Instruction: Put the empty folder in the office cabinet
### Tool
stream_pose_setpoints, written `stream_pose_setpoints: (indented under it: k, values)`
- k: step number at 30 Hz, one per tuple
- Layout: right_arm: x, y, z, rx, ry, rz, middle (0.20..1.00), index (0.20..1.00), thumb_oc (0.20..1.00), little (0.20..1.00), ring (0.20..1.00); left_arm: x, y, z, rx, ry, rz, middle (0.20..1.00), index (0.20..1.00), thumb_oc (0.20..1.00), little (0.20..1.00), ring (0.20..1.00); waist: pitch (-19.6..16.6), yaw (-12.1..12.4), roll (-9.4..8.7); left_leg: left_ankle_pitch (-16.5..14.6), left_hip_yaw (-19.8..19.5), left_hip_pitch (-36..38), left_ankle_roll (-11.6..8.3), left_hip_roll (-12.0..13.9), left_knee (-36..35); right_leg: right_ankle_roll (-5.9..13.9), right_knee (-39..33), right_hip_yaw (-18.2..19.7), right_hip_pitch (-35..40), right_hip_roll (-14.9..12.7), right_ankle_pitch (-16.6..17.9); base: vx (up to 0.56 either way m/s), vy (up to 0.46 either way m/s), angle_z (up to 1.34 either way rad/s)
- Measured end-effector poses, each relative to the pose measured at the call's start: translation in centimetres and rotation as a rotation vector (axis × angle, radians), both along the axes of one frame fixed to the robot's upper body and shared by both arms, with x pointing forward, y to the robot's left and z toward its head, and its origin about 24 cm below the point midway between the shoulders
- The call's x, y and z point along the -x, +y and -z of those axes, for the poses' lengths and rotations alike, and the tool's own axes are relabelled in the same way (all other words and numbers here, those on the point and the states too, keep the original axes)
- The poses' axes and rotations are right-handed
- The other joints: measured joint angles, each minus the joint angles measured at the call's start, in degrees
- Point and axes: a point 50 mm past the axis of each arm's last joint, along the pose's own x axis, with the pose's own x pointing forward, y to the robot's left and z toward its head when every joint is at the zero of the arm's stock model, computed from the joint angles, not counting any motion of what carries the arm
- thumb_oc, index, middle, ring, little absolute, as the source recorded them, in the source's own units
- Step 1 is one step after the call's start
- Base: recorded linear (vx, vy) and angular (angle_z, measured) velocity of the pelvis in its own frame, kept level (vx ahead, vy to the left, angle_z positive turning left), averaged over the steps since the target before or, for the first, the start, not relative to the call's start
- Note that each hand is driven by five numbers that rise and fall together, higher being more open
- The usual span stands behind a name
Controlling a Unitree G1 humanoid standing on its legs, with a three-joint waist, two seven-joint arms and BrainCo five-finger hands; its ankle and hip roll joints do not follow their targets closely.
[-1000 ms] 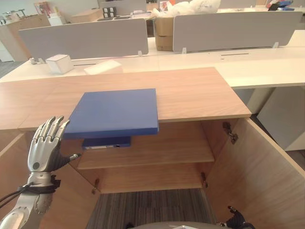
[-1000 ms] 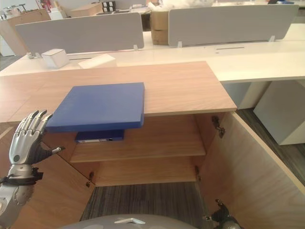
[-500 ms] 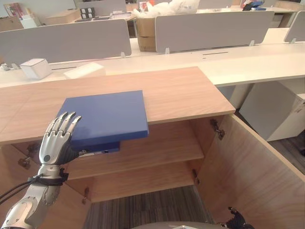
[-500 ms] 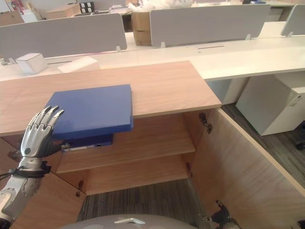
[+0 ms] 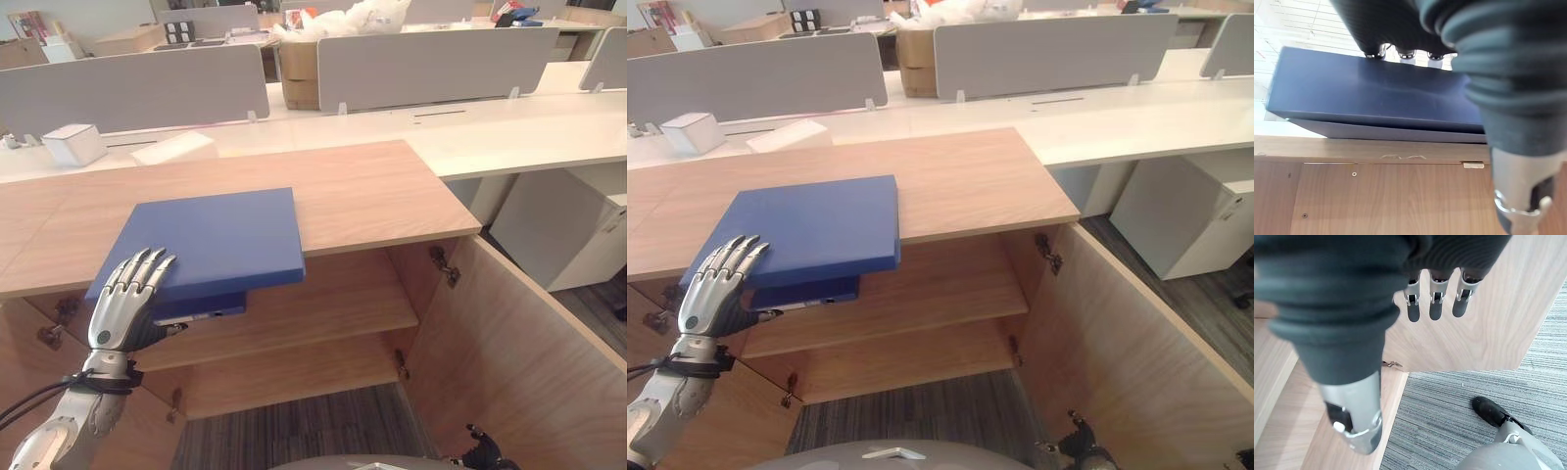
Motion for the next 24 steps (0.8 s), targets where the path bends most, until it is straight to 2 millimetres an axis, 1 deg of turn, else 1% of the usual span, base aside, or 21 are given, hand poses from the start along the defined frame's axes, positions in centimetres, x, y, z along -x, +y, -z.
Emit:
stream_pose_setpoints:
  k: [5, 7, 12, 13, 14, 15, 17, 19, 21, 22, 24]
  values:
    - [0.0, 0.0, 0.0, 0.001, 0.0, 0.0, 1.0, 1.0, 1.0, 1.0, 1.0, -0.1, -0.2, 1.2, 0.01, 0.039, 0.001, 1.0, 1.0, 1.0, 1.0, 1.0, -0.5, 0.0, 0.5, 0.0, 0.1, 0.1, -0.01, 0.0, 0.0, -0.04, 0.0, 0.2, 0.0, 0.0, 0.0, 0.0, 0.0, 0.0]
    - [0.0, 0.0, 0.0, 0.001, 0.0, 0.0, 1.0, 1.0, 1.0, 1.0, 1.0, -0.4, -0.2, 1.3, 0.011, 0.037, 0.002, 1.0, 1.0, 1.0, 1.0, 1.0, -0.6, 0.1, 0.63, 0.0, 0.1, 0.1, -0.01, 0.0, 0.0, -0.04, 0.0, 0.2, 0.0, 0.0, 0.0, 0.0, 0.0, 0.0]
    - [0.0, -0.1, 0.0, 0.008, -0.003, 0.003, 1.0, 1.0, 1.0, 1.0, 1.0, -2.2, 0.2, 1.7, -0.01, 0.029, -0.036, 1.0, 1.0, 1.0, 1.0, 1.0, -0.7, -0.1, 0.72, 0.0, 0.5, 0.2, -0.05, 0.0, 0.0, -0.1, 0.0, 0.7, -0.1, 0.0, -0.1, 0.0, 0.008, -0.03]
    - [0.0, -0.1, 0.0, 0.008, -0.003, 0.003, 1.0, 1.0, 1.0, 1.0, 1.0, -2.2, 0.2, 1.7, -0.01, 0.029, -0.036, 1.0, 1.0, 1.0, 1.0, 1.0, -0.7, -0.1, 0.72, 0.0, 0.5, 0.2, -0.05, 0.0, 0.0, -0.1, 0.0, 0.7, -0.1, 0.0, -0.1, 0.01, 0.008, -0.04]
    - [-0.1, -0.1, 0.0, 0.009, -0.005, 0.002, 1.0, 1.0, 1.0, 1.0, 1.0, -2.5, 0.4, 1.8, -0.023, 0.026, -0.043, 0.467, 0.467, 0.467, 0.467, 0.467, -0.8, -0.2, 0.68, 0.0, 0.6, 0.3, -0.04, 0.0, 0.0, -0.12, 0.0, 0.7, -0.2, 0.0, -0.1, 0.0, 0.0, 0.0]
    - [-0.1, -0.1, 0.0, 0.01, -0.006, 0.003, 1.0, 1.0, 1.0, 1.0, 1.0, -2.5, 0.4, 1.8, -0.035, 0.022, -0.047, 0.2, 0.2, 0.2, 0.2, 0.2, -0.8, -0.4, 0.58, 0.0, 0.6, 0.3, -0.04, 0.0, 0.0, -0.12, 0.0, 0.8, -0.2, 0.0, -0.1, 0.01, 0.011, -0.04]
    - [0.0, -0.1, 0.0, 0.011, -0.005, 0.004, 1.0, 1.0, 1.0, 1.0, 1.0, -2.8, 0.5, 1.4, -0.036, -0.01, -0.053, 0.2, 0.2, 0.2, 0.2, 0.2, -0.9, -0.6, 0.48, -0.1, 0.7, 0.3, -0.03, 0.0, 0.0, -0.12, 0.0, 0.9, -0.1, 0.0, -0.1, 0.0, 0.0, 0.0]
    - [-0.1, -0.1, -0.1, 0.017, -0.012, 0.008, 1.0, 1.0, 1.0, 1.0, 1.0, -3.5, 0.6, 0.7, -0.039, -0.049, -0.061, 0.2, 0.2, 0.2, 0.2, 0.2, -1.0, -0.8, 0.45, -0.1, 0.7, 0.5, -0.01, -0.1, 0.0, -0.1, 0.0, 0.9, -0.1, 0.0, 0.0, 0.0, 0.0, 0.0]
    - [-0.3, -0.1, -0.1, 0.017, -0.015, 0.007, 1.0, 1.0, 1.0, 1.0, 1.0, -3.5, 0.6, 0.6, -0.043, -0.059, -0.067, 0.2, 0.2, 0.2, 0.2, 0.2, -1.2, -1.1, 0.69, -0.1, 0.9, 0.6, 0.03, -0.1, 0.0, -0.07, 0.0, 1.1, 0.0, 0.0, 0.0, 0.0, 0.007, -0.04]
    - [-0.2, -0.1, -0.1, 0.018, -0.014, 0.008, 1.0, 1.0, 1.0, 1.0, 1.0, -3.6, 0.6, 0.3, -0.043, -0.077, -0.068, 0.2, 0.2, 0.2, 0.2, 0.2, -1.1, -1.2, 0.53, -0.1, 1.0, 0.8, 0.01, -0.1, 0.0, -0.04, 0.0, 1.1, 0.0, 0.0, 0.0, 0.0, 0.002, -0.04]
    - [-0.3, -0.1, -0.1, 0.018, -0.015, 0.008, 1.0, 1.0, 1.0, 1.0, 1.0, -3.7, 0.9, -0.1, -0.043, -0.098, -0.078, 0.2, 0.2, 0.2, 0.2, 0.2, -1.1, -1.4, 0.57, -0.2, 1.1, 0.9, 0.01, -0.1, 0.0, 0.36, 0.0, 1.1, 0.0, 0.0, 0.2, 0.0, 0.001, -0.02]
